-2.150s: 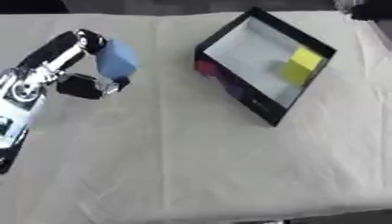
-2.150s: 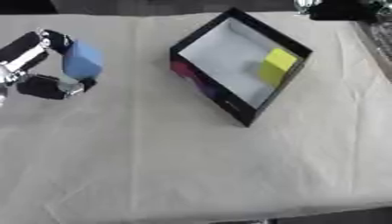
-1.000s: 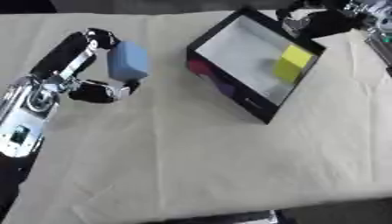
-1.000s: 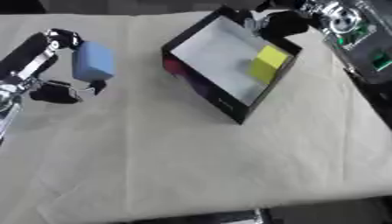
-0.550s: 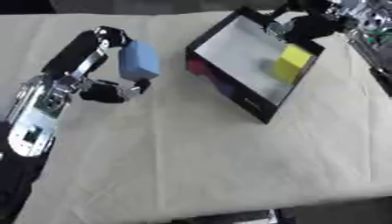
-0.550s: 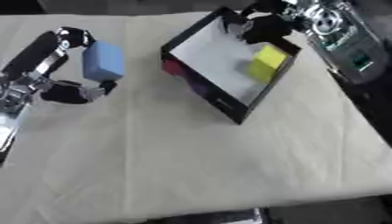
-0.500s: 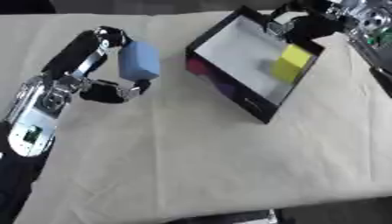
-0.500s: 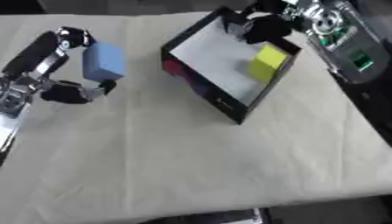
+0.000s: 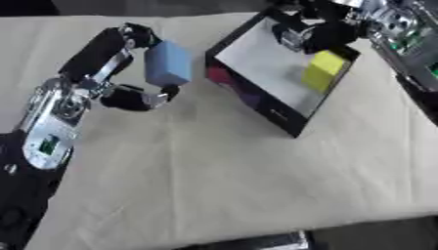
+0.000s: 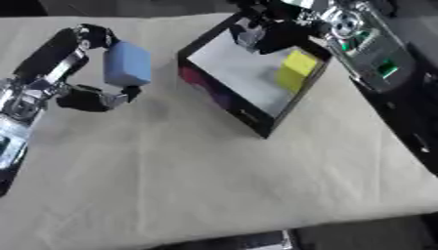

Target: Pick up the objects with one hand, pass them to the other hand, and then place them into the box on the other side of the table.

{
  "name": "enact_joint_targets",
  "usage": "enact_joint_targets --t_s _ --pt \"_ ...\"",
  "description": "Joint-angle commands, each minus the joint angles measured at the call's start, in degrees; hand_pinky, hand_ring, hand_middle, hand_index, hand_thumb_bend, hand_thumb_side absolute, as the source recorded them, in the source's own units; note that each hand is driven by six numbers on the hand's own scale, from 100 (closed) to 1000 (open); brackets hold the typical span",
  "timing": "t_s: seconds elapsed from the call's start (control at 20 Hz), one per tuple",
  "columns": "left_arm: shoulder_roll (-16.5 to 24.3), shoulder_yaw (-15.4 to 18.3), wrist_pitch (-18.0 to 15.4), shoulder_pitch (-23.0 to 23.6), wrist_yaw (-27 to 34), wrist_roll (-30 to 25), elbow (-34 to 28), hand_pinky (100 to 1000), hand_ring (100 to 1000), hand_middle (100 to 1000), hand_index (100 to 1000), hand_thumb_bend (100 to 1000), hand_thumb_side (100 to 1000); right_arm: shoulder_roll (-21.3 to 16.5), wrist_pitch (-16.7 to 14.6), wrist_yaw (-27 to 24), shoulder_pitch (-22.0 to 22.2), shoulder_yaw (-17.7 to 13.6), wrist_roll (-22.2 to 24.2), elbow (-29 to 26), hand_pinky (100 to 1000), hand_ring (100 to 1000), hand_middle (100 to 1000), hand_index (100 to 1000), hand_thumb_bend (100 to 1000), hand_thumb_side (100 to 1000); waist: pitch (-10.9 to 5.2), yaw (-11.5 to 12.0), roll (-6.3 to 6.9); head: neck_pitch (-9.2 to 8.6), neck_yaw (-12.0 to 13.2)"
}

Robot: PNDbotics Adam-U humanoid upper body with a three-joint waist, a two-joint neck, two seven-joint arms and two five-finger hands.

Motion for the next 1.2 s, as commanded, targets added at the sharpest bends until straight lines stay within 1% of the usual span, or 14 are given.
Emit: enact_joint_targets --t_s 0.05,0.25,0.55,0.7,0.9,1.0,1.05,1.1,1.2 --pt "-0.6 0.5 -0.7 -1.6 -1.5 -0.2 0.3 717 657 527 484 100 186 -0.8 0.0 0.4 -1.5 0.1 1.2 -0.1 822 1000 951 1000 100 305 -2.02 -0.1 -0.77 -0.11 0.0" --pt "-1.4 0.5 -1.6 -2.1 -2.9 0.2 1.4 715 655 525 483 100 180 -1.0 -0.3 0.7 -2.5 0.8 2.8 0.6 826 1000 949 1000 100 328 -1.95 -0.1 -0.92 -0.11 -0.1" --pt "-3.1 0.5 -2.3 -3.0 -4.1 0.8 2.3 709 650 522 479 100 170 -0.9 -1.5 -0.1 -4.0 1.7 5.8 1.2 828 1000 946 1000 100 337 -1.81 0.0 -1.25 -0.11 -0.1" --pt "-3.7 0.8 -2.0 -3.2 -4.9 1.1 2.5 708 648 522 476 100 177 -1.5 -2.1 -0.6 -3.0 1.8 7.0 0.5 828 1000 944 1000 100 356 -1.81 -0.1 -1.4 -0.11 0.0" --pt "-4.6 1.3 -1.4 -3.1 -5.4 0.5 3.5 705 641 517 474 100 222 -2.6 -1.9 -1.2 -1.8 1.7 7.8 -1.5 831 1000 939 1000 100 354 -1.88 -0.3 -1.47 -0.11 0.0" --pt "-5.1 1.6 -1.1 -3.0 -5.0 0.0 4.2 704 635 512 471 100 267 -2.7 -1.6 -0.9 -1.9 1.8 8.2 -2.0 833 1000 938 1000 100 335 -1.91 -0.4 -1.46 -0.11 0.0" --pt "-5.3 1.8 -0.9 -2.9 -4.5 -0.2 4.5 704 633 511 470 100 284 -2.7 -1.5 -0.7 -1.9 1.9 8.3 -2.1 833 1000 938 1000 100 339 -1.93 -0.5 -1.44 -0.11 0.1" --pt "-5.4 1.9 -0.6 -2.8 -3.6 -0.4 4.6 704 628 507 467 100 356 -2.7 -1.4 -0.5 -2.0 2.0 8.3 -2.1 834 1000 938 1000 100 338 -1.97 -0.6 -1.41 -0.11 0.2" --pt "-5.7 2.3 0.3 -2.7 -1.0 -1.2 4.7 704 625 505 466 100 385 -2.8 -1.3 -0.1 -2.1 2.2 8.3 -2.1 835 1000 938 1000 100 345 -2.05 -0.8 -1.39 -0.11 0.3"
